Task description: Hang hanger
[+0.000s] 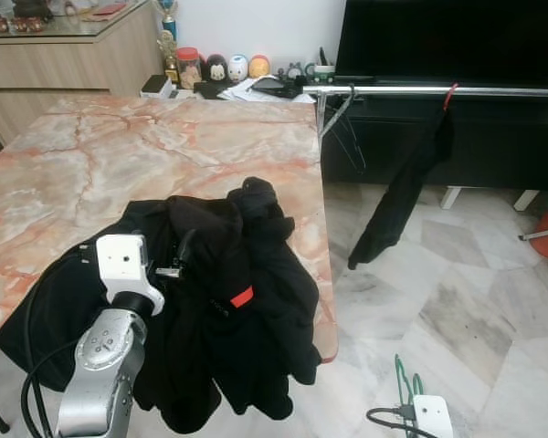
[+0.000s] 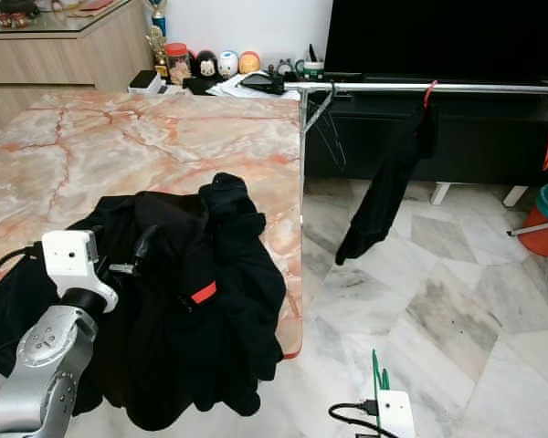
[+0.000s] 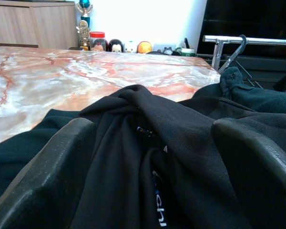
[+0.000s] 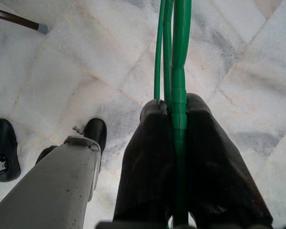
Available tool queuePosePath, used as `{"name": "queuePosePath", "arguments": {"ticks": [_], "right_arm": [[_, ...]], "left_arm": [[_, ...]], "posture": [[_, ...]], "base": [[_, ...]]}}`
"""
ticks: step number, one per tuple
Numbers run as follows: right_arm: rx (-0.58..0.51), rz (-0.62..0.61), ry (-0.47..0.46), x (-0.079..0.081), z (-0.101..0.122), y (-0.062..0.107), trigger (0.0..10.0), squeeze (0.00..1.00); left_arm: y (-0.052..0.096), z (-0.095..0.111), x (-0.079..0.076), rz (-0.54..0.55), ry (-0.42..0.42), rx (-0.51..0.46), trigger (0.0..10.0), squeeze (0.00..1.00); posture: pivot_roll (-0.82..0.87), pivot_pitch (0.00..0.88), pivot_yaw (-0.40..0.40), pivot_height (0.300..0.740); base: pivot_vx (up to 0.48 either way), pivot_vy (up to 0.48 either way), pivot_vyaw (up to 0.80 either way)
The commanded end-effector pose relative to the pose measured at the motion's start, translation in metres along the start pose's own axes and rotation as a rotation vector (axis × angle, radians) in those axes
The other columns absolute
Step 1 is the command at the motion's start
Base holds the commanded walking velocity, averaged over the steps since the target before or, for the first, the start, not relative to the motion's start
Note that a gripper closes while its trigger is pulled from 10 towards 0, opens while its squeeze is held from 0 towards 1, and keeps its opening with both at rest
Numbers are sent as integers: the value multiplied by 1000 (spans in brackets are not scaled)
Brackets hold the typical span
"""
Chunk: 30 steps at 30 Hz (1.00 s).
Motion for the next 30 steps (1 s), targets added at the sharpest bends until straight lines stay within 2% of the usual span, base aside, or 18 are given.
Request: {"name": "queuePosePath", "arguments": {"ticks": [1, 27, 30], "right_arm": [[-1, -5, -12, -1, 1, 0, 10000, 0], [-5, -4, -16, -1, 3, 0, 10000, 0], [-5, -3, -15, -1, 3, 0, 10000, 0]], "left_arm": [[1, -3, 1, -2, -16, 14, 10000, 0], [1, -1, 2, -5, -22, 10, 10000, 0], [1, -1, 2, -5, -24, 10, 10000, 0]], "posture": [[177, 0, -12, 732], [181, 0, -9, 732], [181, 0, -9, 732]], "base": [[0, 0, 0], [0, 0, 0], [-247, 0, 0]]}}
Point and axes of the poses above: a point about 5 cm out from each wrist's last joint towards the gripper, its own y axis pointing back from the gripper into the wrist, its own z axis along the axis of the wrist's last joint, x = y × z, the point moved 1 cm from there along -y, pointing out of the wrist towards the gripper, and after that the axes turned 15 degrees about y, right-handed, at the moved point
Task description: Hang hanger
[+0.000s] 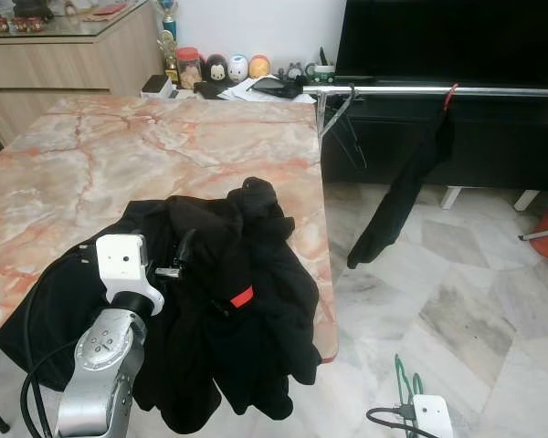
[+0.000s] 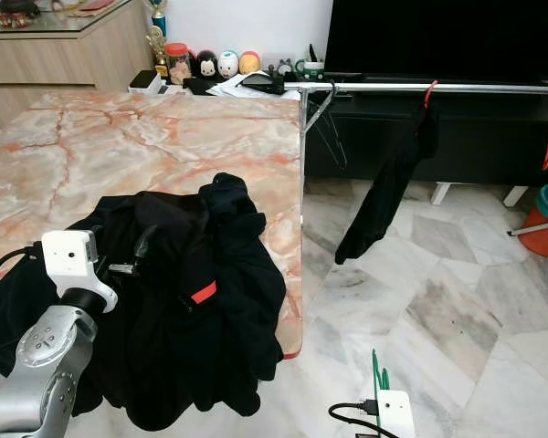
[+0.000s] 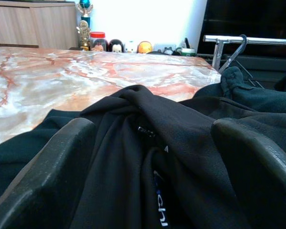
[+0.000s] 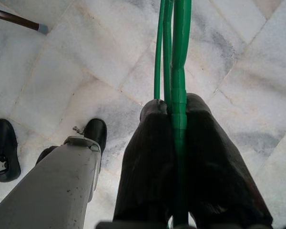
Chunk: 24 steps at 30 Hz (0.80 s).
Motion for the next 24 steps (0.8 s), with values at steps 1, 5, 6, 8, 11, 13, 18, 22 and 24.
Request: {"name": "queuePosePath", "arguments": {"ticks": [1, 5, 6, 8, 11, 13, 18, 22, 24], "right_arm": [[-4, -3, -15, -1, 2, 0, 10000, 0], [-4, -2, -15, -1, 2, 0, 10000, 0], [-4, -2, -15, -1, 2, 0, 10000, 0], [-4, -2, -15, -1, 2, 0, 10000, 0], [-4, -3, -15, -1, 2, 0, 10000, 0], [-3, -2, -15, -1, 2, 0, 10000, 0], [-2, -1, -13, -1, 1, 0, 10000, 0], [-2, -1, -13, -1, 1, 0, 10000, 0], [-2, -1, -13, -1, 1, 0, 10000, 0]], "left_arm": [[1, -1, 2, -4, -21, 10, 10000, 0], [1, -1, 2, -6, -20, 10, 10000, 0], [1, -2, 1, -7, -20, 11, 10000, 0], [2, -2, 1, -9, -19, 12, 10000, 0], [1, -2, 0, -11, -19, 12, 10000, 0], [1, -2, 0, -12, -20, 12, 10000, 0], [1, -2, 0, -15, -21, 11, 10000, 0], [1, -2, -1, -20, -25, 12, 10000, 0], [1, -2, -1, -20, -26, 12, 10000, 0]], "posture": [[181, 0, -9, 732], [182, 0, -10, 732], [180, 0, -9, 732], [180, 0, -9, 732], [181, 0, -9, 732], [181, 0, -10, 732], [180, 0, -9, 732], [181, 0, -9, 732], [182, 0, -10, 732]], "base": [[-262, 0, 0], [-262, 0, 0], [-266, 0, 0], [-266, 0, 0], [-268, 0, 0], [-264, 0, 0], [-268, 0, 0], [-266, 0, 0], [-266, 0, 0]]}}
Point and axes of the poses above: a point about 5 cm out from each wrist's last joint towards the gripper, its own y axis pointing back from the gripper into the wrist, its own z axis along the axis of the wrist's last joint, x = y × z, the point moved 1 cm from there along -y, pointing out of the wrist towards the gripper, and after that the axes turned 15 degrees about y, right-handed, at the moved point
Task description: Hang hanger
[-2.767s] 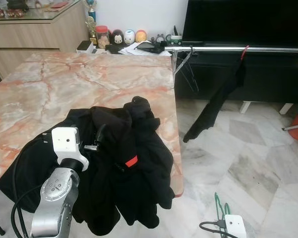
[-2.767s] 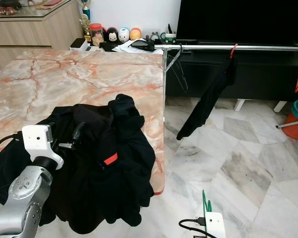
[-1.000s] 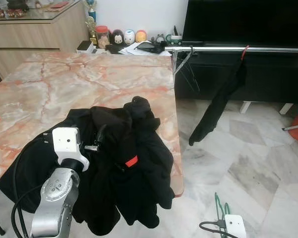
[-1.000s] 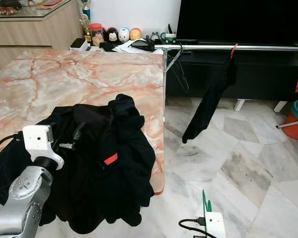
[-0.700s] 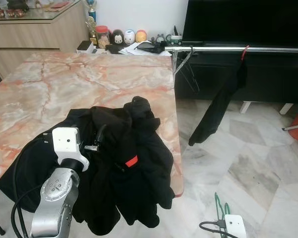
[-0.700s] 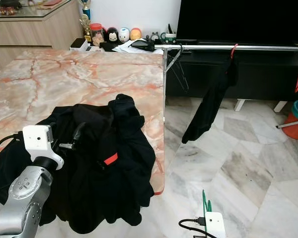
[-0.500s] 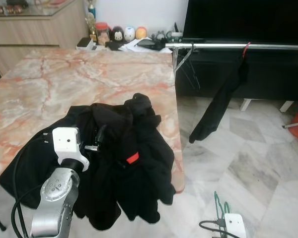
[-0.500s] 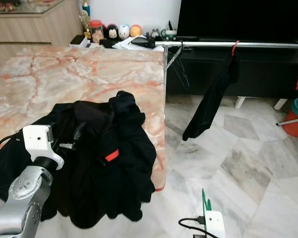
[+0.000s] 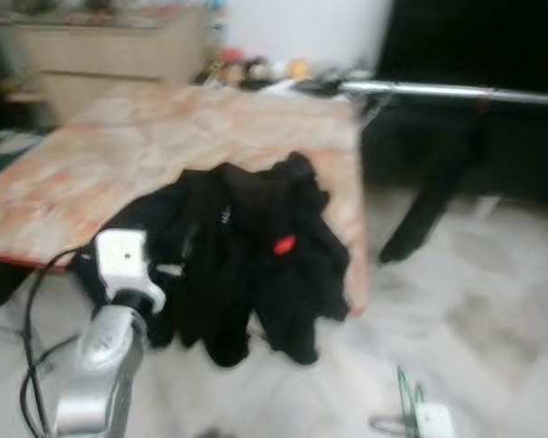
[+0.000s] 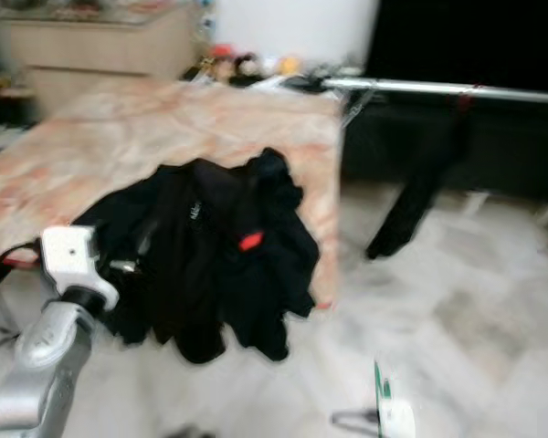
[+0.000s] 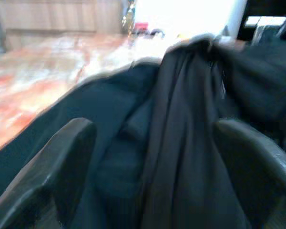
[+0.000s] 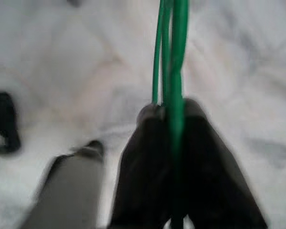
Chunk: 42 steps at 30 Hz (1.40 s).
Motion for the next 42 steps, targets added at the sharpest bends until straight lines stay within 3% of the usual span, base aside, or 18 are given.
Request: {"name": "queuePosePath", "arguments": {"ticks": [1, 19, 23, 31, 33, 37, 38, 42], "right_arm": [[-10, -2, -13, -1, 4, -1, 10000, 0], [-10, -3, -15, -1, 5, -1, 10000, 0], [-11, -3, -14, -1, 5, -1, 10000, 0], [-13, -4, -20, 0, 6, -1, 10000, 0], [-14, -4, -21, 0, 7, -1, 10000, 0], [-14, -4, -21, 0, 7, -1, 10000, 0], [-15, -5, -23, 0, 7, -1, 10000, 0], [-17, -6, -25, 0, 8, -1, 10000, 0]], "left_arm": [[-6, 14, -6, -31, -29, -51, 10000, 0], [-6, 12, -3, -23, -34, -42, 10000, 0], [-6, 7, 5, 19, -52, -16, 10000, 0], [3, -42, 48, 160, -97, 191, 10000, 0], [7, -61, 63, 203, -105, 281, 10000, 0], [11, -76, 74, 235, -121, 350, 10000, 0], [16, -92, 84, 260, -119, 430, 10000, 0], [24, -121, 89, 259, -118, 555, 10000, 0]], "posture": [[182, 0, -10, 732], [183, 0, -11, 732], [184, 0, -11, 732], [181, 0, -8, 732], [186, 0, -10, 732], [180, 0, -8, 732], [180, 0, -9, 732], [184, 0, -13, 732]], "base": [[-266, 0, 0], [-266, 0, 0], [-67, 0, 0], [0, 0, 0], [0, 0, 0], [0, 0, 0], [0, 0, 0], [0, 0, 0]]}}
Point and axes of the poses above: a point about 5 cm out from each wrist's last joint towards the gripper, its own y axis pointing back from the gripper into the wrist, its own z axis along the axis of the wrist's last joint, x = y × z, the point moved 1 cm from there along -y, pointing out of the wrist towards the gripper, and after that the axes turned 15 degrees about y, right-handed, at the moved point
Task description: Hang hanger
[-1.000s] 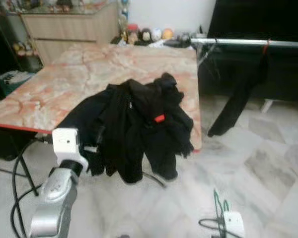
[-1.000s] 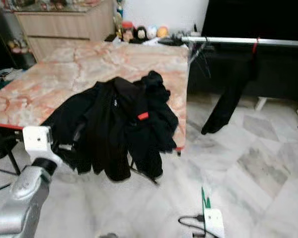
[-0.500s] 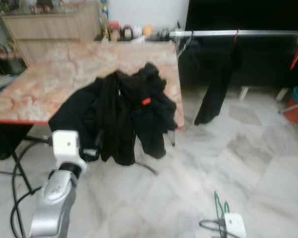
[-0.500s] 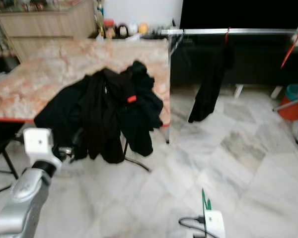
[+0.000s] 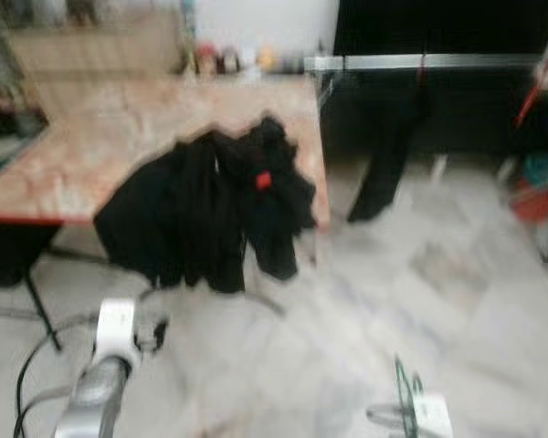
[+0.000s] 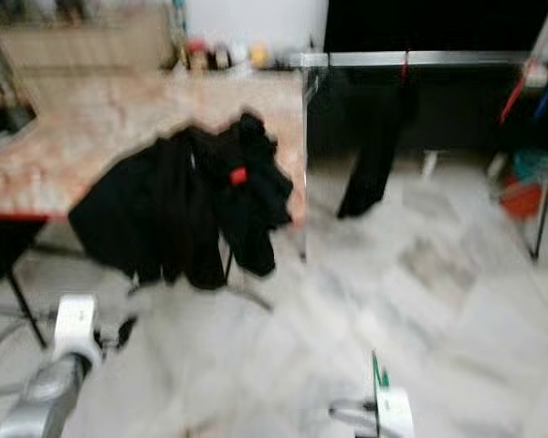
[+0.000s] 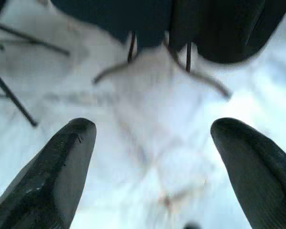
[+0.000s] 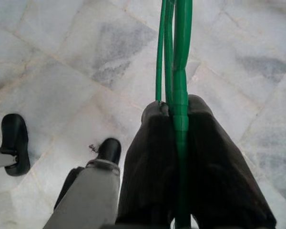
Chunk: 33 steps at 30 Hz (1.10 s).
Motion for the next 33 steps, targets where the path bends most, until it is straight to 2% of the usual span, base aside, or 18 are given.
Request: {"name": "queuePosePath", "arguments": {"ticks": [1, 4, 11, 18, 33], "right_arm": [[3, -3, -16, 0, 0, 0, 10000, 0], [2, -3, -16, 0, 0, 0, 10000, 0], [1, -3, -20, 1, 0, 0, 10000, 0], [4, -5, -26, 2, -1, 0, 10000, 0], [5, 0, -23, 3, -2, 0, 10000, 0]], "left_arm": [[-3, -10, -5, -27, -33, 42, 10000, 0], [-5, -31, -5, -12, -6, 129, 10000, 0], [1, -62, 0, 35, -27, 251, 10000, 0], [4, -70, 4, 60, -38, 278, 10000, 0], [11, -83, 9, 68, -63, 321, 10000, 0]], "posture": [[184, 0, -13, 732], [180, 0, -15, 732], [158, 0, -7, 732], [146, 0, 1, 732], [143, 0, 4, 732]], "base": [[0, 0, 0], [0, 0, 0], [0, 0, 0], [0, 0, 0], [0, -249, 0]]}}
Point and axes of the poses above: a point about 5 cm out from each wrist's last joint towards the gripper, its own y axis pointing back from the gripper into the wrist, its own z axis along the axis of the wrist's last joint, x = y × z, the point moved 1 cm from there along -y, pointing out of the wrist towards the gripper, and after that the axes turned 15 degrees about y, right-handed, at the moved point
